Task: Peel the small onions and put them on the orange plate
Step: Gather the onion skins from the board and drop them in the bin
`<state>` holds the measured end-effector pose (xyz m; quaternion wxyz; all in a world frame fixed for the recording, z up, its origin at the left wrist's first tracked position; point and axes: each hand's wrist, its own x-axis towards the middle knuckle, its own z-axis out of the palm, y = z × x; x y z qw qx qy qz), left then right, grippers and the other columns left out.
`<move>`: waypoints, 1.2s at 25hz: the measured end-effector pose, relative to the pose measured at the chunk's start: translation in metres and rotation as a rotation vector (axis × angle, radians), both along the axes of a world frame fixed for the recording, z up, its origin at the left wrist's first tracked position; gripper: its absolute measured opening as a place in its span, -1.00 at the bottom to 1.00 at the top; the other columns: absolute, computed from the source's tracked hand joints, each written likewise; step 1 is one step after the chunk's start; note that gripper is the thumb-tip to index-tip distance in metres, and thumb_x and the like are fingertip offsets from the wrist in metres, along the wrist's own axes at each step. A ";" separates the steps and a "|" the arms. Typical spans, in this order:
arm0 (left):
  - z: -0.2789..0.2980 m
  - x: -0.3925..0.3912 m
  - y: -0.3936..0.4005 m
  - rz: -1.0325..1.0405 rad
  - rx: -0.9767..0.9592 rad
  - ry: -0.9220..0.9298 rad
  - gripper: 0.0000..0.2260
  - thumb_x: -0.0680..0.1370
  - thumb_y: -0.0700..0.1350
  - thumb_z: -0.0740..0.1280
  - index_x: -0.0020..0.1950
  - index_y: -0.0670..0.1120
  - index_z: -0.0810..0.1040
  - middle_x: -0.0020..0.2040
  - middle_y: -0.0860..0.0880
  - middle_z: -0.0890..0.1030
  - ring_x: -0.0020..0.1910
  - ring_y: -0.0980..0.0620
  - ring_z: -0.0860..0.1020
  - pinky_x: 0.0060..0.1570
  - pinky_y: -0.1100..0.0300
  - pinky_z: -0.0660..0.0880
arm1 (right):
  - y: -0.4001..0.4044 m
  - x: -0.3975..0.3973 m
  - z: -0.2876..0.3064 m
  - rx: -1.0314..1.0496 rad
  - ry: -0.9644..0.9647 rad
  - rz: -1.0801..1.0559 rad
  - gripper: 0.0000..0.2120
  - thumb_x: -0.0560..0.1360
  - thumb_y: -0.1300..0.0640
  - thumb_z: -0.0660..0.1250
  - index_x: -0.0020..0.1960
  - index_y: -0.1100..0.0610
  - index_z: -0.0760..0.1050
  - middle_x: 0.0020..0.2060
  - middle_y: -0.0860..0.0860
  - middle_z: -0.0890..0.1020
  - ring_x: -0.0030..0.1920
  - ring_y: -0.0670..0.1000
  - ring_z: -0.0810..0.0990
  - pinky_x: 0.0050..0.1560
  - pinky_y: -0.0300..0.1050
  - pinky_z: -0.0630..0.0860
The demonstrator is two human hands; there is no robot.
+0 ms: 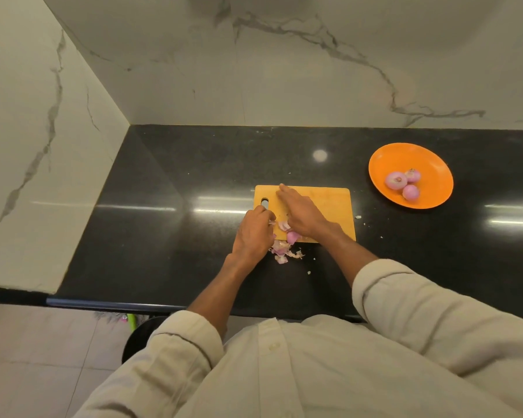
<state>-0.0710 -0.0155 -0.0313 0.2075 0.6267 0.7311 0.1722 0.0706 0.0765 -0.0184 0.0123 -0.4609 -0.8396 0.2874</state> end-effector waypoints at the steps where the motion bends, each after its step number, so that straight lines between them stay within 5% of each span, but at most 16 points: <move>1: 0.001 -0.002 -0.003 -0.001 0.031 -0.018 -0.75 0.64 -0.22 0.45 0.32 -0.14 0.65 0.25 -0.07 0.63 0.22 -0.05 0.59 0.21 0.02 0.58 | -0.004 0.002 -0.002 0.006 -0.009 0.024 -0.27 0.58 0.37 0.35 0.68 0.16 0.18 0.70 0.07 0.16 0.67 0.10 0.18 0.64 0.08 0.21; 6: -0.002 -0.014 -0.032 0.042 0.151 -0.098 -0.67 0.66 -0.24 0.38 0.43 -0.14 0.59 0.31 -0.10 0.64 0.32 -0.06 0.57 0.35 0.06 0.50 | -0.042 0.031 -0.006 -0.079 0.199 -0.095 -0.37 0.52 0.42 0.39 0.55 0.09 0.45 0.49 0.04 0.53 0.50 0.07 0.48 0.49 0.07 0.46; 9: -0.001 -0.015 -0.047 0.007 0.116 -0.112 -0.60 0.66 -0.29 0.35 0.51 -0.13 0.53 0.37 -0.09 0.59 0.39 -0.04 0.50 0.45 0.04 0.45 | -0.049 0.038 -0.002 0.039 0.247 -0.260 -0.54 0.61 0.25 0.40 0.50 0.10 0.49 0.41 0.05 0.57 0.42 0.08 0.51 0.45 0.02 0.47; 14: -0.005 -0.012 -0.070 0.039 0.010 -0.082 -0.52 0.67 -0.10 0.42 0.58 -0.11 0.42 0.42 -0.08 0.45 0.39 -0.03 0.42 0.38 0.09 0.47 | -0.053 0.040 0.003 -0.090 -0.124 -0.150 -0.13 0.40 -0.13 0.64 0.54 0.13 0.32 0.41 0.09 0.33 0.34 0.12 0.41 0.31 0.00 0.47; 19: -0.004 -0.012 -0.056 0.092 -0.117 -0.135 -0.24 0.50 0.15 0.59 0.58 -0.08 0.38 0.38 -0.07 0.39 0.28 0.00 0.47 0.29 0.08 0.56 | -0.051 0.024 0.000 -0.093 0.000 -0.255 -0.37 0.47 -0.04 0.60 0.40 0.17 0.43 0.32 0.08 0.31 0.26 0.09 0.44 0.25 -0.11 0.46; 24: 0.006 -0.015 -0.054 0.083 -0.144 -0.173 -0.11 0.44 0.12 0.65 0.64 -0.03 0.29 0.43 -0.07 0.32 0.32 -0.01 0.44 0.30 0.09 0.53 | -0.050 0.009 0.006 -0.061 0.026 -0.160 -0.28 0.51 -0.07 0.56 0.55 0.11 0.37 0.51 0.07 0.33 0.45 0.12 0.36 0.40 0.01 0.42; 27: 0.005 -0.011 -0.064 0.047 -0.173 -0.006 -0.13 0.44 0.12 0.65 0.62 -0.02 0.29 0.43 -0.09 0.33 0.40 -0.07 0.40 0.29 0.03 0.53 | -0.062 0.000 0.004 0.038 0.010 -0.048 -0.45 0.51 0.04 0.56 0.45 0.11 0.51 0.42 0.05 0.46 0.40 0.11 0.43 0.33 -0.01 0.49; 30: 0.004 -0.007 -0.067 0.068 -0.173 -0.028 -0.27 0.51 -0.01 0.61 0.58 -0.06 0.35 0.40 -0.10 0.38 0.32 -0.14 0.53 0.27 -0.01 0.56 | -0.077 0.003 -0.001 0.058 0.055 -0.054 -0.56 0.54 0.19 0.52 0.40 0.11 0.58 0.33 0.04 0.55 0.32 0.09 0.50 0.31 -0.01 0.51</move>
